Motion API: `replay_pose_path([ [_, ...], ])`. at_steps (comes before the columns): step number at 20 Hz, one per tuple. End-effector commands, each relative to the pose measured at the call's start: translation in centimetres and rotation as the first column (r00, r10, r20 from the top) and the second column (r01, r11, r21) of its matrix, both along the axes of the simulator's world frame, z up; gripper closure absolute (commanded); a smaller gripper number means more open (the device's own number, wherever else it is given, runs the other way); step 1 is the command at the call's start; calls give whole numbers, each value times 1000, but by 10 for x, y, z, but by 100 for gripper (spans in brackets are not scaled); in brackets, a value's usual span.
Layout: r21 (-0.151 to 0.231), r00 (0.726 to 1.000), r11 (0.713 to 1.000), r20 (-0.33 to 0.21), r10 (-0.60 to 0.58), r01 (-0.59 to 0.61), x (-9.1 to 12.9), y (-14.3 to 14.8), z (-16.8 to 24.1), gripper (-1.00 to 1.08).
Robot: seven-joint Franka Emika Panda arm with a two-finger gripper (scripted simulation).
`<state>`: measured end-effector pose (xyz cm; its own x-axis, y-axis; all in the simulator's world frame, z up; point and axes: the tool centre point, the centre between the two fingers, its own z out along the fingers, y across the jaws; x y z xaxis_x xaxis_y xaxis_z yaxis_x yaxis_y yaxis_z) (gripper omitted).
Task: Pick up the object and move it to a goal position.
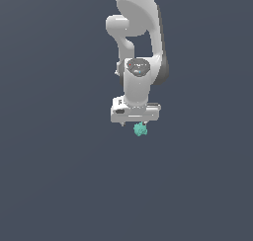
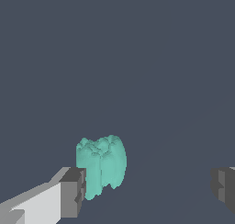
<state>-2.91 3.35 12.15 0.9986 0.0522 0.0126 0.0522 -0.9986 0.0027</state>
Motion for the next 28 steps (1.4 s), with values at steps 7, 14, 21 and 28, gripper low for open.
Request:
replay_pose_path([
  [7,2,998,999,-12,54,-54,-27,37,-33,-92],
  [14,2,998,998,-13,57,-57,-29,39,-38,-92],
  [21,2,998,998,-13,57,-57,-30,39,-67,-92],
  [28,2,998,998,-13,58,-58,-30,39,-85,-92],
])
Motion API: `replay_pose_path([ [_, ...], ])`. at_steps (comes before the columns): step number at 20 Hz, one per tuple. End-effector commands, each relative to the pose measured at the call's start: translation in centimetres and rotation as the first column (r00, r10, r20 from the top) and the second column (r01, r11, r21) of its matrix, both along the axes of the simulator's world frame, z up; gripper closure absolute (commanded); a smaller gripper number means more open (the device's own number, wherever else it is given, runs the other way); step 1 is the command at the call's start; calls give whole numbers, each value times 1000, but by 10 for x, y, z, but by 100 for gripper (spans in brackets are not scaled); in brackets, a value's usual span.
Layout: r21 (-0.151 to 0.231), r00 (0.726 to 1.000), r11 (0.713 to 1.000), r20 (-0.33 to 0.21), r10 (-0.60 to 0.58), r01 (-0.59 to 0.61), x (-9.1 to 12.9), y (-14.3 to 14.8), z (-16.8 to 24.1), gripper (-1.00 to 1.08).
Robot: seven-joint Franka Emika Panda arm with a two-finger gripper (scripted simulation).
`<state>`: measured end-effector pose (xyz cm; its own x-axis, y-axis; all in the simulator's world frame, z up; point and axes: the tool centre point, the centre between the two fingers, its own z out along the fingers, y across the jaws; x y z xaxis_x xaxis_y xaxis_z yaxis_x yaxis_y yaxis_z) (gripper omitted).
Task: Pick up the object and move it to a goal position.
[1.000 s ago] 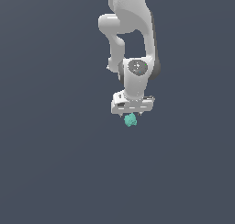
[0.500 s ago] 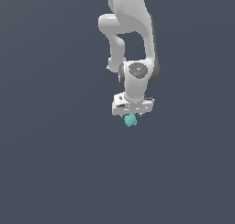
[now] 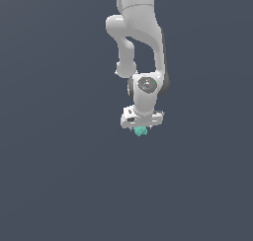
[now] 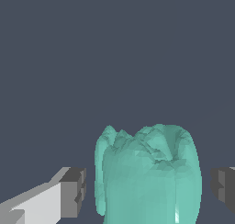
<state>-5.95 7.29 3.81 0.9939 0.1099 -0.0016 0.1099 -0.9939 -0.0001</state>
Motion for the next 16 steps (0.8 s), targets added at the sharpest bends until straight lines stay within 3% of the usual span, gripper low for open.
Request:
replay_pose_path([
  [1,0,1000,1000,1,0,0,1,0,-2,-92],
  [2,0,1000,1000,1,0,0,1,0,-2,108],
  [16,0,1000,1000,3,2,-2,2,4,3,108],
])
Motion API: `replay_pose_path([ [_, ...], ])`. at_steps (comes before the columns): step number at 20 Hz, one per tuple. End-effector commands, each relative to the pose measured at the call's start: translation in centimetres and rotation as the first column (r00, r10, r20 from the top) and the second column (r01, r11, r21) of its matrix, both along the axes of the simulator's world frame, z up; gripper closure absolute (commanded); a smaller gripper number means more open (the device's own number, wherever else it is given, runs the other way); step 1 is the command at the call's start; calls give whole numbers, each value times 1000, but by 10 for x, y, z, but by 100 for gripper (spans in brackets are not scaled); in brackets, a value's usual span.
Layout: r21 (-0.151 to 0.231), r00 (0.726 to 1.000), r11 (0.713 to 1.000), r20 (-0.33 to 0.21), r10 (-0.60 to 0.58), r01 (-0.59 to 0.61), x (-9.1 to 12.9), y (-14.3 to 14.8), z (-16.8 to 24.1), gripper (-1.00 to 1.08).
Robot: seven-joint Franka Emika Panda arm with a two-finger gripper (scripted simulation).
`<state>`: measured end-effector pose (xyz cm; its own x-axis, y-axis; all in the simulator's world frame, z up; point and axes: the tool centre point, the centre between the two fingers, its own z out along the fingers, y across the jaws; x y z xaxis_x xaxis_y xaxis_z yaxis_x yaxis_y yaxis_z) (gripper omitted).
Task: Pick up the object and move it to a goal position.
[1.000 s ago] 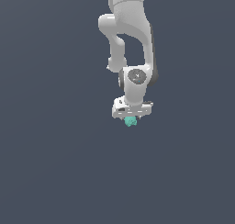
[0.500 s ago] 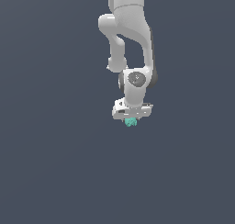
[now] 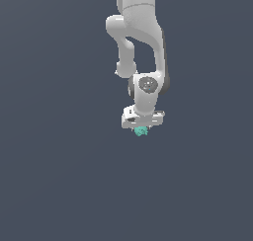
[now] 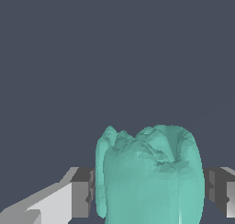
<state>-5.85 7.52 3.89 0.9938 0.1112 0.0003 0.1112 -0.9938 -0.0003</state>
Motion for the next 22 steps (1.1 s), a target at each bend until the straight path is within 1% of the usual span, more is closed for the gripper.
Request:
replay_pose_path([
  [1,0,1000,1000,1,0,0,1,3,5,108],
  [5,0,1000,1000,1,0,0,3,12,22,108],
  [10,0,1000,1000,1,0,0,8,30,55,108],
  [22,0,1000,1000,1,0,0,26,93,171,108],
])
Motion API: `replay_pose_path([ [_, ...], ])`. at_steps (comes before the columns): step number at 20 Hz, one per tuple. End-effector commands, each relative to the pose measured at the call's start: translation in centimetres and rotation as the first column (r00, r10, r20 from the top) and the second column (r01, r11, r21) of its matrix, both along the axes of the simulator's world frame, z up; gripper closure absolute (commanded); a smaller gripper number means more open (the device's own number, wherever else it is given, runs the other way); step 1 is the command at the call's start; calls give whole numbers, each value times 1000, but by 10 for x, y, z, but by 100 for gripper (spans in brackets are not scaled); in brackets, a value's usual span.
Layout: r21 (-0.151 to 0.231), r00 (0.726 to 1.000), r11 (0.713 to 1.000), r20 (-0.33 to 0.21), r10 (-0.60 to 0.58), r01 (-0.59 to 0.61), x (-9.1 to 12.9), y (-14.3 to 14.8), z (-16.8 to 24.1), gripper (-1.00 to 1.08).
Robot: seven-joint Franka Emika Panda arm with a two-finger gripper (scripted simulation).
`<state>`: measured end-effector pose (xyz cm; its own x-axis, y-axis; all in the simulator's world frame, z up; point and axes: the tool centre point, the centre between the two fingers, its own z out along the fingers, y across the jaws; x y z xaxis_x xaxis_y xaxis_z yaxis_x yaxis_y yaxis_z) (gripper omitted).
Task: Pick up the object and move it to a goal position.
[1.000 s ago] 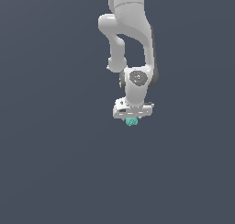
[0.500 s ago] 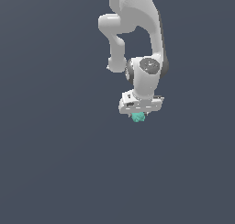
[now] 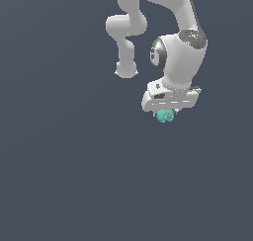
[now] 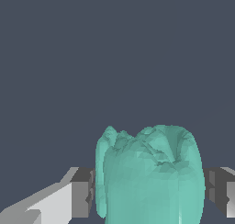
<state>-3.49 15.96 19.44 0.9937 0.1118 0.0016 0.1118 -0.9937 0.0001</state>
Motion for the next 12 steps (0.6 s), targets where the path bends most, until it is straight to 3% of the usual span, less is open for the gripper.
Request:
replay_pose_path([
  [1,0,1000,1000,-1,-1,1,4,13,25,108],
  [12,0,1000,1000,-1,-2,2,21,61,111,108],
])
